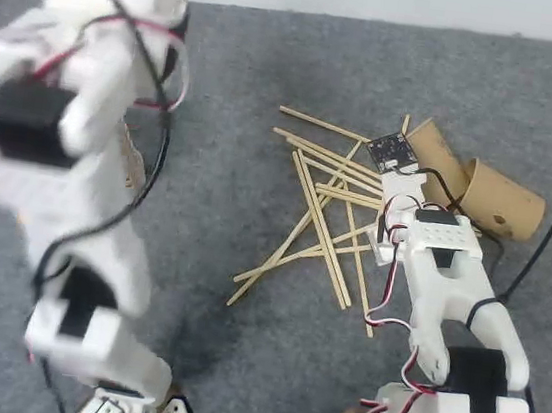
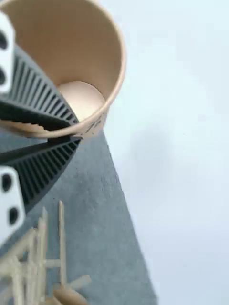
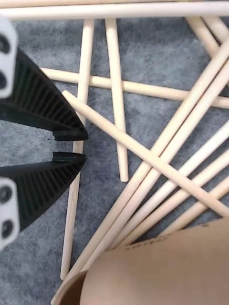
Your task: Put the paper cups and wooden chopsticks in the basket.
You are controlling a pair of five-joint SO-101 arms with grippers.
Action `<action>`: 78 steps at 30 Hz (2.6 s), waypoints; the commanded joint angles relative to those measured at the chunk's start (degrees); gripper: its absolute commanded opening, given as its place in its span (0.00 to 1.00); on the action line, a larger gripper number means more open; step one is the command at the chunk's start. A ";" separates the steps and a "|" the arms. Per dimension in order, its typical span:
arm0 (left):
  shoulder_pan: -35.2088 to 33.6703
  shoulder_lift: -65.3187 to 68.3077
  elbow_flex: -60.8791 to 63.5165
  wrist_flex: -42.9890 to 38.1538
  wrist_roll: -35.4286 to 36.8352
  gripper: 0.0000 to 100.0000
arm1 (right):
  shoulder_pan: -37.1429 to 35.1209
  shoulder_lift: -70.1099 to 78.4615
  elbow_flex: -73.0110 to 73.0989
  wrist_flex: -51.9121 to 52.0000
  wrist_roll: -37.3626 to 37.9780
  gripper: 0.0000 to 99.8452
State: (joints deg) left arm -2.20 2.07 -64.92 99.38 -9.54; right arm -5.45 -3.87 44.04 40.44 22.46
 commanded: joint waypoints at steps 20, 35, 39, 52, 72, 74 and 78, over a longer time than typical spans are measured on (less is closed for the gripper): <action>-29.45 -17.14 33.01 0.97 -38.51 0.01 | -1.36 0.22 0.18 -0.40 0.70 0.06; -27.16 -17.58 50.77 -9.76 -38.24 0.02 | -1.36 0.22 0.18 -0.40 0.70 0.06; -28.04 -17.67 50.68 -12.13 -35.34 0.11 | -1.36 0.22 0.18 -0.40 0.70 0.06; -38.86 -13.71 55.25 -46.59 -6.59 0.21 | -1.36 0.22 0.18 -0.40 0.70 0.06; -34.29 -11.08 88.31 -73.23 17.14 0.21 | -1.36 0.22 0.18 -0.66 0.70 0.06; -34.29 -13.19 91.03 -75.87 16.79 0.21 | -1.36 0.22 0.18 -0.75 0.70 0.06; -34.11 -20.48 92.00 -75.69 16.79 0.21 | -1.36 0.22 0.18 -0.75 0.70 0.06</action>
State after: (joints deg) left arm -37.63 -13.05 26.68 23.87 7.87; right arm -5.45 -3.87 44.04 40.44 22.46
